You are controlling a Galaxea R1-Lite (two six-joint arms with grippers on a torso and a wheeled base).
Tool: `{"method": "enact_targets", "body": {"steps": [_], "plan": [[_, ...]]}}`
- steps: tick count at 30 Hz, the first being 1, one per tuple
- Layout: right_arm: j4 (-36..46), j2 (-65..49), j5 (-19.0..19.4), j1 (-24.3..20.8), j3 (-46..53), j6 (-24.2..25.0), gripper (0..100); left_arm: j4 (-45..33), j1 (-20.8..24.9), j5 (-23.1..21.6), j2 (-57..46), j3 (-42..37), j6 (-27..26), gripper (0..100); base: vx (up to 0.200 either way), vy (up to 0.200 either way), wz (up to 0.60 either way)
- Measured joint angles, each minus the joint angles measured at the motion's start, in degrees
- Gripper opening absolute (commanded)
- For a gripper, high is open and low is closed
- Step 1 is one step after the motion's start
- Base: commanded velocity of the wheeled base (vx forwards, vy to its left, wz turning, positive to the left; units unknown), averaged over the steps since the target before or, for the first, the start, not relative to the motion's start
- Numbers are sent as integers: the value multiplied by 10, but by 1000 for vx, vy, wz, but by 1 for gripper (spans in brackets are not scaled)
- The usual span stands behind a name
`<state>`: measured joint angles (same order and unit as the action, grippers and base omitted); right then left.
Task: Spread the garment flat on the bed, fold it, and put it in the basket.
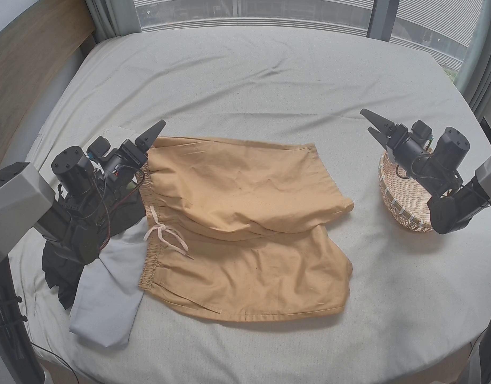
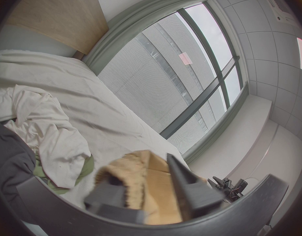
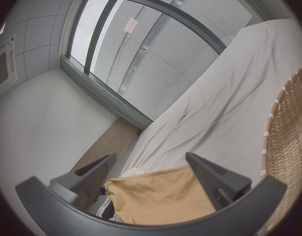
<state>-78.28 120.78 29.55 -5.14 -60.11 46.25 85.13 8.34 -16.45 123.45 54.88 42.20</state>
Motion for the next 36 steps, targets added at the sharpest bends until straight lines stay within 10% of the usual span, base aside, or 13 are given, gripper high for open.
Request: {"method": "enact_targets", "body": {"steps": [36], "plan": [[-103, -1, -27, -44, 375, -173, 100, 36, 21, 1, -86, -292, -53, 100, 0, 0, 0]]}}
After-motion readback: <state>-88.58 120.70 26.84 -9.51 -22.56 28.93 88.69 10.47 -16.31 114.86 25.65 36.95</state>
